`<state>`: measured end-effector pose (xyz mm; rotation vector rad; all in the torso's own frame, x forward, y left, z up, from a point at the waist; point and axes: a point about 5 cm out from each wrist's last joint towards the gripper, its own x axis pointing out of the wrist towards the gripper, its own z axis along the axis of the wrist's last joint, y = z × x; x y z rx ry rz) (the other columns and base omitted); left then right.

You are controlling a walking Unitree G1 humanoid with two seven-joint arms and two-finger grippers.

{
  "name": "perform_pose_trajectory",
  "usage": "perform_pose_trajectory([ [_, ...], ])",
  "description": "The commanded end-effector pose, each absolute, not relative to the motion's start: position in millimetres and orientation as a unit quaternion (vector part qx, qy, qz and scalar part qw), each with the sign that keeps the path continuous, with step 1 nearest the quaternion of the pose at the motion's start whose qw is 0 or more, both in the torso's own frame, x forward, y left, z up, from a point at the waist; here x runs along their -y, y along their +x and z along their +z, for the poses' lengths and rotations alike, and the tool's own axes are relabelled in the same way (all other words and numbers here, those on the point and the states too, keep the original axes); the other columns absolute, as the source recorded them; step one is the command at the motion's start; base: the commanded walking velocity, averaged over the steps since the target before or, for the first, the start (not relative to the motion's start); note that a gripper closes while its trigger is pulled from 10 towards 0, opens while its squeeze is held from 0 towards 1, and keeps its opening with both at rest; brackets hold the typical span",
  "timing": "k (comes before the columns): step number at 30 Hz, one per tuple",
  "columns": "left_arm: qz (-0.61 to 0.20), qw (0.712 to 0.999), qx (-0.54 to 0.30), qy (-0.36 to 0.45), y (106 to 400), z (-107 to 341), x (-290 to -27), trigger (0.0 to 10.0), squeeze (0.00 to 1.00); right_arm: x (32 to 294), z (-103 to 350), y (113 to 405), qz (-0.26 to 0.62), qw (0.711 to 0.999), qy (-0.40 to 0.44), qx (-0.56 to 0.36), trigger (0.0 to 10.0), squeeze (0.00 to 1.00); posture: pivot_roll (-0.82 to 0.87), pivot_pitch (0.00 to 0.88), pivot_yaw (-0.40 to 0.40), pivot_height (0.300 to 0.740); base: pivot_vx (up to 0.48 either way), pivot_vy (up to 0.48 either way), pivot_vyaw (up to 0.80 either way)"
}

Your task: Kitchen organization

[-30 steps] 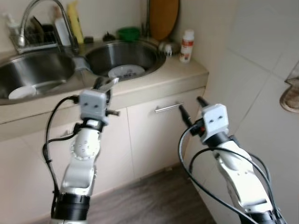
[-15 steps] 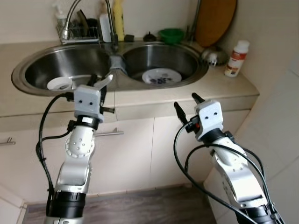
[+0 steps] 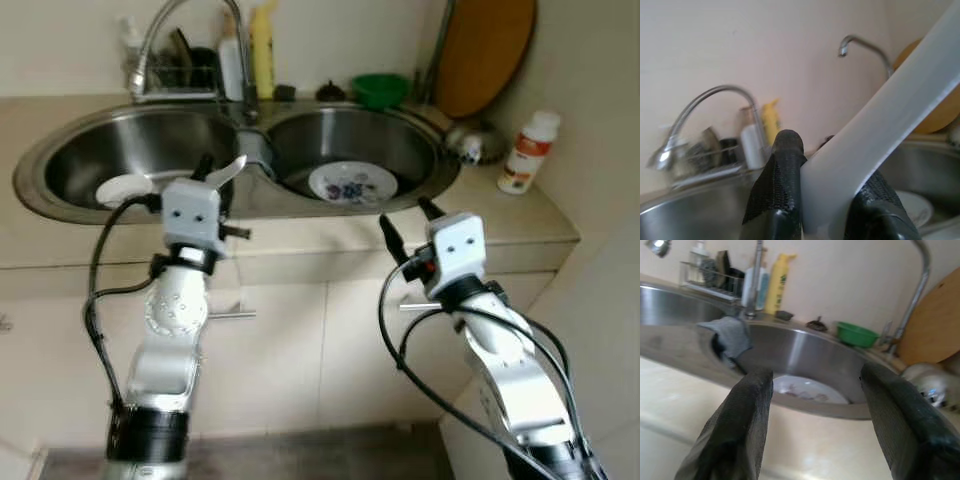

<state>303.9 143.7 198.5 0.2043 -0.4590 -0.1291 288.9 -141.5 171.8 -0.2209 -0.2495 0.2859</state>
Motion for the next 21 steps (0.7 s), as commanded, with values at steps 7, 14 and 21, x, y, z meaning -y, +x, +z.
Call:
perform_pose_trajectory([
  [7,-0.059,0.963,0.238,0.109,303.5,203.9,-149.6,10.0,0.00,138.0,174.5,288.3,0.146,0.975,-0.104,0.132,10.0,0.00,0.02,0.000,-0.030,0.740,0.103,0.000,0.00],
  [14,-0.061,0.963,0.240,0.109,304.2,204.9,-148.6,10.0,0.00,137.3,174.6,288.6,0.149,0.972,-0.123,0.132,10.0,0.00,0.02,0.000,-0.029,0.740,0.000,0.000,0.11],
  [21,-0.062,0.962,0.243,0.106,304.1,205.7,-148.1,10.0,0.00,138.6,174.4,289.0,0.142,0.976,-0.097,0.131,10.0,0.00,0.02,0.000,-0.029,0.740,0.164,0.000,0.34],
])
